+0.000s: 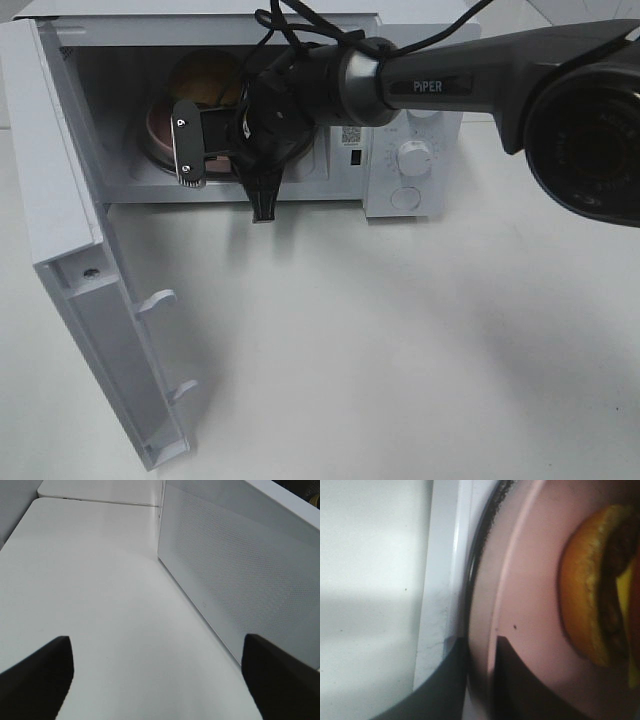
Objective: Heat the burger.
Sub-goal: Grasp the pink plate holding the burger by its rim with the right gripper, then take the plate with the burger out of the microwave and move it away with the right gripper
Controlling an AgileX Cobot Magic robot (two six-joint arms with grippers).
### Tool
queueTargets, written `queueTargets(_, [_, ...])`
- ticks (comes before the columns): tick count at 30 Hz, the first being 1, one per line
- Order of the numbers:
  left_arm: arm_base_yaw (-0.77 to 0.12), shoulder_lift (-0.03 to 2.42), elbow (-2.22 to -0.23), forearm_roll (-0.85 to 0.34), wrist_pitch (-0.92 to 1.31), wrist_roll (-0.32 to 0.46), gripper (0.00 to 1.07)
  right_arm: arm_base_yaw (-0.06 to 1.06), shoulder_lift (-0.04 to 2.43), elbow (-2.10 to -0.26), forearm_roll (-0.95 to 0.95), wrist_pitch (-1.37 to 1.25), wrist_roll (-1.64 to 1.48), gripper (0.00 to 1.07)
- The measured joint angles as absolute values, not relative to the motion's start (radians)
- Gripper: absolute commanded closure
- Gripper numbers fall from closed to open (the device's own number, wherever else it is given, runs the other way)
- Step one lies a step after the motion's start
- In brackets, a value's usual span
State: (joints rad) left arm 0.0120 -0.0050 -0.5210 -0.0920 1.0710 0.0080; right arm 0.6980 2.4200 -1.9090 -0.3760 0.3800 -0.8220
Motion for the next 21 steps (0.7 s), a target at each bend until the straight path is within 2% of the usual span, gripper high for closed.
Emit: queueTargets(21, [0.012,-0.005,-0.521,-0.092,1.071,0.008,0.23,0.708,2.390,-1.896,-0.371,0.474,-0.873,1.07])
